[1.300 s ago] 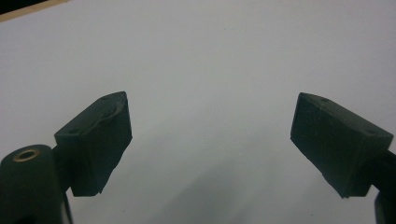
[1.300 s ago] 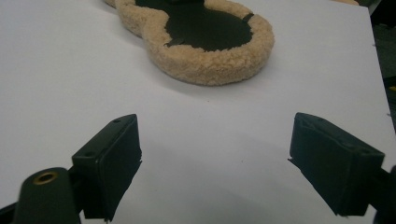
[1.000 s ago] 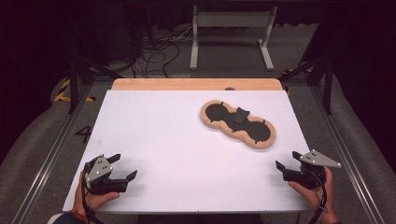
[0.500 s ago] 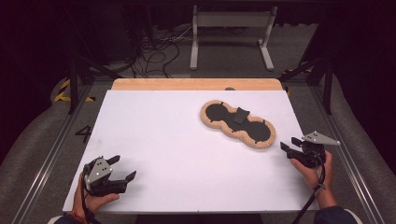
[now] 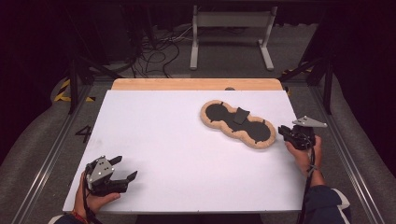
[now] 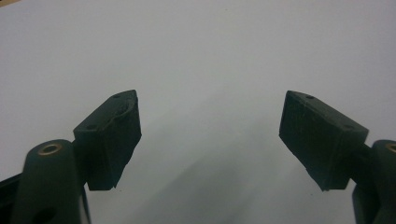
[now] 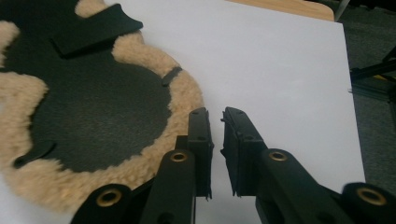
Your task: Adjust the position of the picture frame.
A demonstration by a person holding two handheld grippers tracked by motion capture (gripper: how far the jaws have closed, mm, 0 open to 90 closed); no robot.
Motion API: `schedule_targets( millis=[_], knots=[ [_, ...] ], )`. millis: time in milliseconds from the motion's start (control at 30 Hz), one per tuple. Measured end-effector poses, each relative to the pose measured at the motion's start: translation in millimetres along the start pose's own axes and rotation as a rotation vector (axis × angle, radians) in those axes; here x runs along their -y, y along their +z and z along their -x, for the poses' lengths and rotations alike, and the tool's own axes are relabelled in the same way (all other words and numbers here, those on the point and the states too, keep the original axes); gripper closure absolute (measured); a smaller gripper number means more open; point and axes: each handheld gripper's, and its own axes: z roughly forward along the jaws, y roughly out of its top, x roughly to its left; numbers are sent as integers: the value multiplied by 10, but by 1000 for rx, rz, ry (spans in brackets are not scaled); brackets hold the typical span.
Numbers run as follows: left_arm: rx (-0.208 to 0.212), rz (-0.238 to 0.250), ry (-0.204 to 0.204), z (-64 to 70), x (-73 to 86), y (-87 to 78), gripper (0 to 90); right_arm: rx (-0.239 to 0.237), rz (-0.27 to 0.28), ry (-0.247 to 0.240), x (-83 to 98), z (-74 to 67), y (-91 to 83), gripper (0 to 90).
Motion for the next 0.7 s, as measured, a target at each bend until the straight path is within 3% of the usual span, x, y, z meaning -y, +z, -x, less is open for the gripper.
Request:
schedule_targets(
  millis=[167,300,500,567,700],
  knots=[
    [10,-6,-7,-8,-1,17,237,2,-70,-10,26,21,183,830],
    [17,-9,-11,-6,-3,28,256,-41,-60,31,-43,70,223,822],
    [18,-14,-13,-7,1,23,282,-45,-84,21,-115,102,325,810],
    [21,-13,-13,-14,3,22,290,-31,-114,-15,-130,107,386,807],
    [21,-17,-18,-22,5,31,304,-40,-125,-7,-155,129,459,824]
  ],
)
